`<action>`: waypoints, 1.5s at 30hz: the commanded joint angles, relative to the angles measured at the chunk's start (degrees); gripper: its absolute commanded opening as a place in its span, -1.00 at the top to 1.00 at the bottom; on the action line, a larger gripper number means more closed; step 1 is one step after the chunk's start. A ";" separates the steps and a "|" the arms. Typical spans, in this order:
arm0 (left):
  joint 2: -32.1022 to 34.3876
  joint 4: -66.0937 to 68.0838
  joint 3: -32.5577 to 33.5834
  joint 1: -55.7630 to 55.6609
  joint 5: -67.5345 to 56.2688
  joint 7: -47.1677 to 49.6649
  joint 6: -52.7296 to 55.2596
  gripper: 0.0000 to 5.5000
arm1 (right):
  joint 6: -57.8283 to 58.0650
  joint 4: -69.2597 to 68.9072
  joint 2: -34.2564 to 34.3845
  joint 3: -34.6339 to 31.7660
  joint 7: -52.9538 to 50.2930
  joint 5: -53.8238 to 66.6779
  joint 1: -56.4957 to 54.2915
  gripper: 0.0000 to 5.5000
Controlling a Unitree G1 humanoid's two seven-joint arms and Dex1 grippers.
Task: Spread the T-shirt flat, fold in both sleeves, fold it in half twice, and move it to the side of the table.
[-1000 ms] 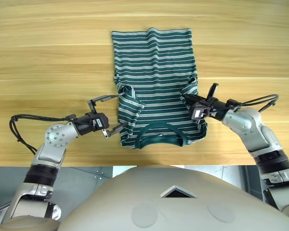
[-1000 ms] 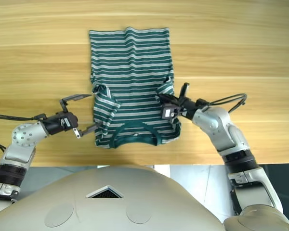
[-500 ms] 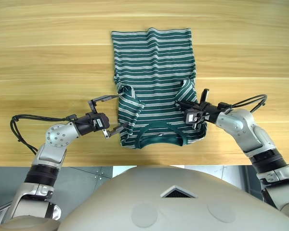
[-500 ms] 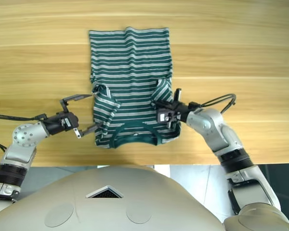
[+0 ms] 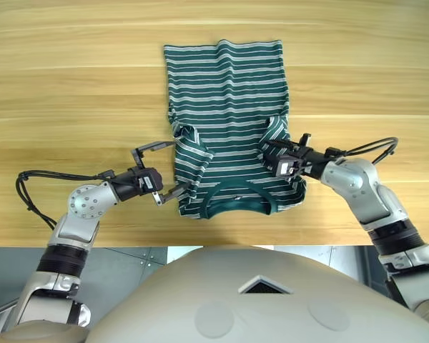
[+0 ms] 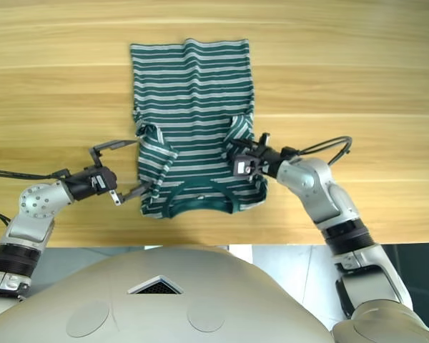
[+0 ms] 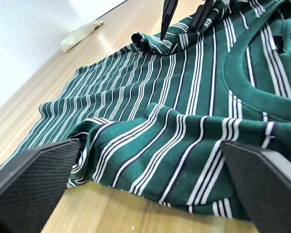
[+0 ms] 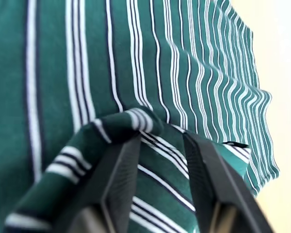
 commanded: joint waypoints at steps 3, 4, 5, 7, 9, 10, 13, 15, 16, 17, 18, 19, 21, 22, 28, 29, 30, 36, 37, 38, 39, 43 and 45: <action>-0.27 0.63 -0.58 -0.13 0.85 0.42 -0.13 -0.96 | -1.57 -12.50 -4.41 -7.57 4.71 15.17 5.74 -0.03; -0.35 0.59 -0.62 -0.09 0.89 0.52 -0.12 -0.96 | -1.66 -13.55 -5.27 -10.68 4.65 17.96 6.58 -0.12; -0.44 0.59 -0.69 -0.11 0.94 0.59 -0.11 -0.96 | -1.66 -13.78 -5.94 -13.73 4.30 19.83 7.36 -0.21; -0.66 0.57 -0.85 -0.12 1.11 0.78 -0.06 -0.96 | -2.17 -11.51 -7.25 -19.52 2.87 21.17 8.89 -0.33; -0.82 0.69 -0.98 -0.20 1.23 0.95 -0.10 -0.96 | -2.83 -7.61 -8.66 -24.23 1.54 20.47 10.89 -0.43; -0.87 0.73 -1.03 -0.24 1.26 0.99 -0.12 -0.96 | -3.12 -6.30 -9.05 -25.65 1.27 20.13 11.64 -0.50; -1.07 0.91 -1.11 -0.39 1.43 1.08 -0.15 -0.96 | -3.90 -2.74 -9.74 -26.68 1.09 18.37 14.20 -0.68; -1.17 0.95 -1.23 -0.48 1.57 1.19 -0.13 -0.96 | -4.42 -1.54 -9.59 -25.45 1.59 17.16 15.32 -0.79; -1.17 0.95 -1.30 -0.52 1.59 1.20 -0.13 -0.96 | -4.76 -1.18 -9.42 -24.64 1.92 16.74 15.74 -0.86; -1.15 0.97 -1.35 -0.56 1.58 1.17 -0.15 -0.96 | -5.05 -0.92 -9.21 -23.94 2.19 16.34 16.01 -0.94; -1.07 0.95 -1.32 -0.57 1.55 1.14 -0.17 -0.96 | -5.33 -0.94 -8.93 -22.97 2.57 15.94 16.38 -0.96; -1.01 0.94 -1.30 -0.57 1.52 1.12 -0.18 -0.96 | -5.52 -1.04 -8.69 -22.11 2.88 15.72 16.63 -0.96; -0.94 0.89 -1.27 -0.56 1.51 1.12 -0.16 -0.96 | -5.91 -1.16 -8.29 -20.21 3.33 15.04 16.94 -0.96; -0.94 0.88 -1.27 -0.58 1.51 1.11 -0.12 -0.96 | -6.03 -1.29 -8.12 -19.51 3.50 14.96 16.98 -0.96; -0.68 0.71 -1.10 -0.57 1.26 0.92 -0.11 -0.96 | -6.20 -3.27 -8.00 -16.62 4.56 14.81 18.17 -0.96; -0.69 0.67 -1.11 -0.62 1.26 0.91 -0.05 -0.96 | -6.15 -3.58 -8.09 -16.59 4.61 14.98 18.31 -0.96; -0.69 0.63 -1.12 -0.65 1.26 0.90 -0.02 -0.96 | -6.10 -3.88 -8.17 -16.63 4.72 15.16 18.49 -0.96; -0.66 0.59 -1.09 -0.80 1.29 0.89 0.06 -0.96 | -6.31 -5.44 -8.55 -17.20 4.76 15.33 20.05 -0.96; -0.67 0.60 -1.08 -0.79 1.30 0.91 0.06 -0.96 | -6.37 -5.90 -8.67 -17.37 4.75 15.31 20.59 -0.96; -0.68 0.61 -1.08 -0.78 1.36 0.96 0.07 -0.96 | -6.39 -6.51 -8.88 -17.53 4.87 15.40 21.26 -0.96; -0.69 0.62 -1.07 -0.77 1.40 1.00 0.08 -0.96 | -6.38 -6.99 -9.08 -17.69 4.99 15.46 21.88 -0.96; -0.68 0.41 -1.11 -0.64 1.42 1.01 0.18 -0.96 | -6.53 -7.96 -9.70 -18.92 4.90 15.71 24.17 -0.96; -0.72 0.43 -1.18 -0.68 1.41 0.97 0.17 -0.96 | -6.13 -8.25 -9.14 -20.26 4.03 16.66 23.60 -0.96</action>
